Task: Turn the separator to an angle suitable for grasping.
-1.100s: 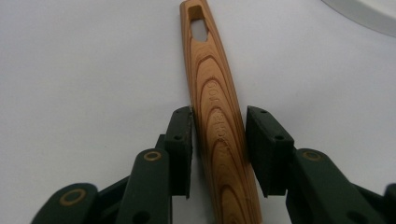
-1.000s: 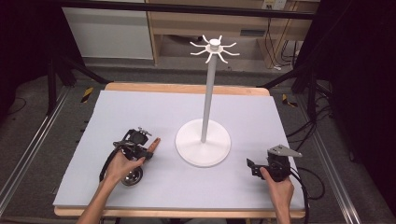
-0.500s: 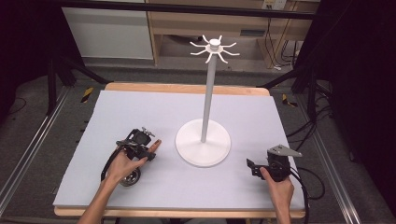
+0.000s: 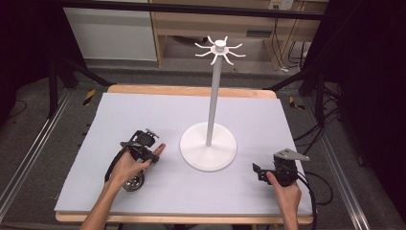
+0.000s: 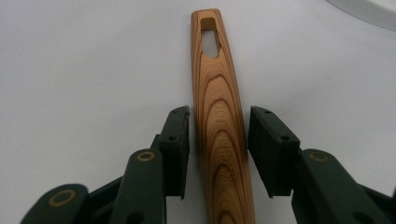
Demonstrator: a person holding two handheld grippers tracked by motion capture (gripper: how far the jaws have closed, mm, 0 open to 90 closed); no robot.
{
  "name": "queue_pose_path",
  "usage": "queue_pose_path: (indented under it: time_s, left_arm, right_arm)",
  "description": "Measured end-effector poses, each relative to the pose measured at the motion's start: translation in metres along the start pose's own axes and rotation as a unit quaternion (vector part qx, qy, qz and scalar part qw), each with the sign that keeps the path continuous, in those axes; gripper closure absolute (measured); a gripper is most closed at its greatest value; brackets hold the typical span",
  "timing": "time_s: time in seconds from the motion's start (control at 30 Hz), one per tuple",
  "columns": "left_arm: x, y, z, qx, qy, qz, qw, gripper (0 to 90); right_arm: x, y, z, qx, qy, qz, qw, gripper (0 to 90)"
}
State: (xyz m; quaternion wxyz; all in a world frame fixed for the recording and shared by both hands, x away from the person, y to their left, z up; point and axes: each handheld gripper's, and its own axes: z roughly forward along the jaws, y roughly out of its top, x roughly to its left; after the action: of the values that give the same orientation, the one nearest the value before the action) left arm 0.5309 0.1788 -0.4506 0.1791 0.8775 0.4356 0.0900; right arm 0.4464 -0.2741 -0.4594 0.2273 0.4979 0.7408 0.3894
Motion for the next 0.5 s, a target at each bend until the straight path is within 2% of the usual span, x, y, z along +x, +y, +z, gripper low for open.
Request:
queue_pose_path:
  time_s: [0.13,0.27,0.33,0.5]
  left_arm:
    - [0.0031,0.0022,-0.0004,0.007,-0.004,-0.006,1.0,63.8]
    - [0.005,0.0027,-0.0004,0.009,-0.009,-0.009,0.9999,64.0]
    - [0.0032,0.0028,-0.0003,0.01,-0.003,-0.004,0.9999,64.1]
    - [0.0032,0.0033,-0.0002,0.013,-0.002,0.0,0.9999,63.6]
  right_arm:
    - [-0.0001,-0.0002,0.0007,0.003,0.003,0.001,1.0,7.7]
    - [-0.0005,-0.0005,0.0011,0.005,0.002,0.0,1.0,7.7]
    - [-0.0006,-0.0006,0.0011,0.005,0.002,-0.001,1.0,7.7]
    - [-0.0004,-0.0006,0.0009,0.005,0.003,0.001,1.0,7.7]
